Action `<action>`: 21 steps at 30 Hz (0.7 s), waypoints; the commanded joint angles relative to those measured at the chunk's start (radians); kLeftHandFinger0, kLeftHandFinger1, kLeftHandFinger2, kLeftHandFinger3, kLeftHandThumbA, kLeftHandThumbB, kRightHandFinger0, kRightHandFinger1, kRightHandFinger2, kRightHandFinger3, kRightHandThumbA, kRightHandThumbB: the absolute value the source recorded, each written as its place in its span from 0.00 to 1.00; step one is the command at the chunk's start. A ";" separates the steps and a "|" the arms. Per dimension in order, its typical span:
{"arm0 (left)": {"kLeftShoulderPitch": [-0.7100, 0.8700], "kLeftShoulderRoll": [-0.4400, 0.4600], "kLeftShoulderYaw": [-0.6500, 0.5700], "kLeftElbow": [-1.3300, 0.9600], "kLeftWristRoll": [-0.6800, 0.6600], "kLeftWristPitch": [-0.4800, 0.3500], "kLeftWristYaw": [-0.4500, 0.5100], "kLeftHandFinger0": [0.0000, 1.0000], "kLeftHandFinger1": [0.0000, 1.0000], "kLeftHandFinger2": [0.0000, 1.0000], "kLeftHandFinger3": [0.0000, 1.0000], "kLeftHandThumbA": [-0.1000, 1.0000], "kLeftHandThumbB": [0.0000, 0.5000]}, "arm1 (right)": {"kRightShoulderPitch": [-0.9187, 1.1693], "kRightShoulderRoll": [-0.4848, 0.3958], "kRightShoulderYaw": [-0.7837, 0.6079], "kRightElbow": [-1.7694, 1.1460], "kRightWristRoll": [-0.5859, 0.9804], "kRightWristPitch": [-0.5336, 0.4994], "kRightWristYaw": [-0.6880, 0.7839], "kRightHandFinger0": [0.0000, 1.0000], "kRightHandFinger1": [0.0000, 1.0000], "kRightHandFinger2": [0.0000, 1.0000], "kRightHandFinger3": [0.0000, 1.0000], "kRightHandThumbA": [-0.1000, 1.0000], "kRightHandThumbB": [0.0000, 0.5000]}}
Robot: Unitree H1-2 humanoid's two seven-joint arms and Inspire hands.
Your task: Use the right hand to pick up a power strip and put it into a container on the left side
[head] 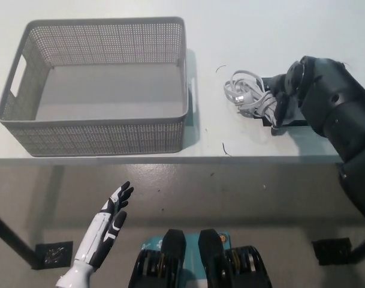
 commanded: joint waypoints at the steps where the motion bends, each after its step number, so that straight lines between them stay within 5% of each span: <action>1: -0.006 0.016 -0.003 -0.030 0.018 -0.034 -0.011 1.00 1.00 1.00 1.00 1.00 0.36 | 0.024 0.006 -0.002 0.014 -0.013 -0.008 -0.057 1.00 1.00 1.00 1.00 1.00 0.67; 4: -0.012 0.016 -0.003 -0.029 0.017 -0.035 -0.013 1.00 1.00 1.00 1.00 1.00 0.36 | 0.056 0.017 -0.034 0.013 0.008 0.004 -0.196 1.00 1.00 1.00 1.00 1.00 0.70; 5: -0.014 0.016 -0.003 -0.029 0.018 -0.031 -0.014 1.00 1.00 1.00 1.00 1.00 0.38 | 0.086 0.025 -0.053 0.004 0.010 -0.008 -0.405 0.82 0.93 1.00 1.00 1.00 0.73; 6: -0.015 0.016 -0.003 -0.030 0.018 -0.029 -0.015 1.00 1.00 1.00 1.00 1.00 0.38 | 0.093 0.026 -0.060 0.003 0.012 -0.018 -0.452 0.69 0.85 1.00 1.00 0.98 0.72; 7: -0.019 0.016 -0.003 -0.028 0.016 -0.029 -0.015 1.00 1.00 1.00 1.00 1.00 0.37 | 0.105 0.028 -0.078 -0.002 0.022 -0.042 -0.546 0.78 0.95 1.00 1.00 0.84 0.53; 8: -0.024 0.016 -0.003 -0.026 0.016 -0.030 -0.015 1.00 1.00 1.00 1.00 1.00 0.37 | 0.115 0.031 -0.095 -0.007 0.029 -0.071 -0.644 0.73 0.82 0.90 1.00 0.47 0.45; 9: -0.026 0.016 -0.002 -0.025 0.017 -0.030 -0.015 1.00 1.00 1.00 1.00 1.00 0.37 | 0.122 0.033 -0.106 -0.010 0.035 -0.094 -0.700 0.51 0.55 0.64 0.97 0.29 0.39; 10: -0.027 0.017 -0.002 -0.026 0.018 -0.028 -0.015 1.00 1.00 1.00 1.00 1.00 0.37 | 0.129 0.038 -0.130 -0.014 0.053 -0.134 -0.766 0.28 0.33 0.48 0.91 0.07 0.47; 11: -0.027 0.017 -0.002 -0.027 0.017 -0.027 -0.015 1.00 1.00 1.00 1.00 1.00 0.37 | 0.130 0.038 -0.137 -0.014 0.057 -0.141 -0.776 0.21 0.28 0.44 0.88 0.01 0.48; 12: -0.028 0.019 -0.002 -0.028 0.023 -0.030 -0.013 1.00 1.00 1.00 1.00 1.00 0.36 | 0.134 0.041 -0.154 -0.018 0.066 -0.175 -0.826 0.09 0.14 0.29 0.66 0.00 0.51; 14: -0.030 0.019 -0.003 -0.025 0.022 -0.038 -0.014 1.00 1.00 1.00 1.00 1.00 0.36 | 0.140 0.042 -0.202 -0.024 0.104 -0.247 -0.890 0.00 0.00 0.15 0.35 0.00 0.39; 15: -0.031 0.019 -0.004 -0.024 0.022 -0.038 -0.014 1.00 1.00 1.00 1.00 1.00 0.35 | 0.141 0.042 -0.215 -0.025 0.113 -0.270 -0.908 0.00 0.00 0.14 0.32 0.00 0.33; 17: -0.031 0.020 -0.005 -0.023 0.022 -0.043 -0.016 1.00 1.00 1.00 1.00 1.00 0.32 | 0.143 0.046 -0.261 -0.028 0.148 -0.317 -0.942 0.00 0.07 0.31 0.43 0.00 0.22; 18: -0.031 0.020 -0.005 -0.024 0.024 -0.042 -0.015 1.00 1.00 1.00 1.00 1.00 0.32 | 0.139 0.048 -0.286 -0.029 0.169 -0.330 -0.944 0.00 0.22 0.62 0.66 0.00 0.17; 20: -0.031 0.019 -0.006 -0.024 0.026 -0.042 -0.014 1.00 1.00 1.00 1.00 1.00 0.32 | 0.130 0.049 -0.330 -0.029 0.201 -0.348 -0.948 0.01 0.41 0.90 0.87 0.00 0.09; 21: -0.031 0.019 -0.006 -0.026 0.027 -0.039 -0.015 1.00 1.00 1.00 1.00 1.00 0.32 | 0.123 0.050 -0.348 -0.029 0.209 -0.350 -0.950 0.02 0.45 0.91 0.89 0.00 0.09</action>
